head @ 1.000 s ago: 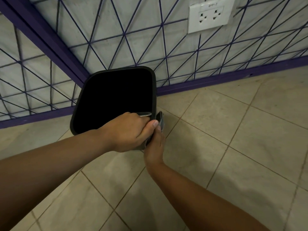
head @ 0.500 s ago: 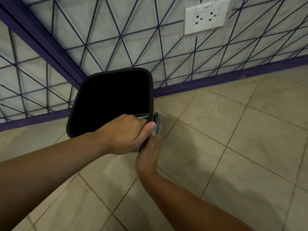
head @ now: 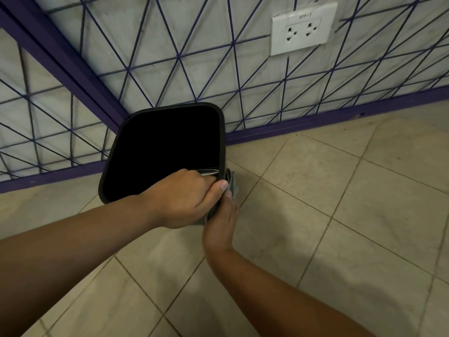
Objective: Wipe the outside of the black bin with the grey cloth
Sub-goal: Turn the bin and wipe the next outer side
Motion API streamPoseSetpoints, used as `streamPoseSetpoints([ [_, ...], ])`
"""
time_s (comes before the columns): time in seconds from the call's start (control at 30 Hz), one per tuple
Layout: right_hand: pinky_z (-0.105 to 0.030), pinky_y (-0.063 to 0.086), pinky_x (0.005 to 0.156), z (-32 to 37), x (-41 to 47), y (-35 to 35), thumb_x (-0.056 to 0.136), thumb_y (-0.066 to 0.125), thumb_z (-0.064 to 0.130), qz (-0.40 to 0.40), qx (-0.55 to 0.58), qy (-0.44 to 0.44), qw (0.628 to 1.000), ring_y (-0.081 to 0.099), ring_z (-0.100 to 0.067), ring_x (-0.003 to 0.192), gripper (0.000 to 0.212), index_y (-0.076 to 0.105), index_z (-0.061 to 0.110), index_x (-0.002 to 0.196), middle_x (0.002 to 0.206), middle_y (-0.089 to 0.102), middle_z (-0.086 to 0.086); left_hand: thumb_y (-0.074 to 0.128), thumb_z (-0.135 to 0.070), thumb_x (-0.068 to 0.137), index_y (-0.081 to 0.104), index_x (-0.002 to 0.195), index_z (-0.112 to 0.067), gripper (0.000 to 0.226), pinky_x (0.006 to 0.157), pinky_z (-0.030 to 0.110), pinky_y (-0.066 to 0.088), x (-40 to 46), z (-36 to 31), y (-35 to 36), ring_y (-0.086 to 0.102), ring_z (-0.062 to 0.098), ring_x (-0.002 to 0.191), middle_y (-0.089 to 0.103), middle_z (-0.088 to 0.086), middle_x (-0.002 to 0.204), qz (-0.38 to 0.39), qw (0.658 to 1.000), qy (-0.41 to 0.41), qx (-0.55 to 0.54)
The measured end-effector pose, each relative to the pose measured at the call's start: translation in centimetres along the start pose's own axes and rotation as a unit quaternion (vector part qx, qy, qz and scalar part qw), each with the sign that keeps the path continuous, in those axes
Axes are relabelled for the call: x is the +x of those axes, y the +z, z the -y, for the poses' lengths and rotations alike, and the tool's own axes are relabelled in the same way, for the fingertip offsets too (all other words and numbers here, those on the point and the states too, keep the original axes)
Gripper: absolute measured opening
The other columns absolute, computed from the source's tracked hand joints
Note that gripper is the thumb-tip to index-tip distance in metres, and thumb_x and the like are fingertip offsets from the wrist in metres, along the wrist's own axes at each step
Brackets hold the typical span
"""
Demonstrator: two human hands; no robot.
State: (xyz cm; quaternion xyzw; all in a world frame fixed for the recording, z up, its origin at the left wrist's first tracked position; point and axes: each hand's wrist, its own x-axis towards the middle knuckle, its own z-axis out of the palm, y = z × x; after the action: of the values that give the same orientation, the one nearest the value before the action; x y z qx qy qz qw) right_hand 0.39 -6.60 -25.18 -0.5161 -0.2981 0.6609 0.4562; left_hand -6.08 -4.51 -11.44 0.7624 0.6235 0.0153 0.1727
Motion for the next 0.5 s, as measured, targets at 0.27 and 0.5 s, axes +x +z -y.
streamPoseSetpoints([
  [0.27, -0.063, 0.035, 0.121, -0.2, 0.5, 0.4, 0.077, 0.034, 0.092, -0.023, 0.017, 0.036, 0.999, 0.046, -0.034, 0.146, 0.099, 0.06, 0.024, 0.143, 0.151, 0.055, -0.015, 0.023, -0.046, 0.103, 0.044, 0.069, -0.034, 0.042, 0.062, 0.025, 0.038, 0.0, -0.2, 0.0, 0.054, 0.011, 0.059, 0.053, -0.008, 0.062, -0.004, 1.0, 0.005, 0.001],
  [0.5, -0.056, 0.038, 0.12, -0.1, -0.7, 0.0, 0.075, 0.02, 0.102, -0.039, -0.029, 0.004, 0.999, 0.049, -0.024, 0.144, 0.11, 0.055, 0.028, 0.148, 0.148, 0.057, -0.004, 0.011, -0.057, 0.096, 0.054, 0.076, -0.025, 0.057, 0.068, 0.037, 0.048, -0.1, 0.2, 0.1, 0.059, 0.013, 0.063, 0.062, -0.002, 0.067, -0.006, 1.0, 0.008, 0.001],
])
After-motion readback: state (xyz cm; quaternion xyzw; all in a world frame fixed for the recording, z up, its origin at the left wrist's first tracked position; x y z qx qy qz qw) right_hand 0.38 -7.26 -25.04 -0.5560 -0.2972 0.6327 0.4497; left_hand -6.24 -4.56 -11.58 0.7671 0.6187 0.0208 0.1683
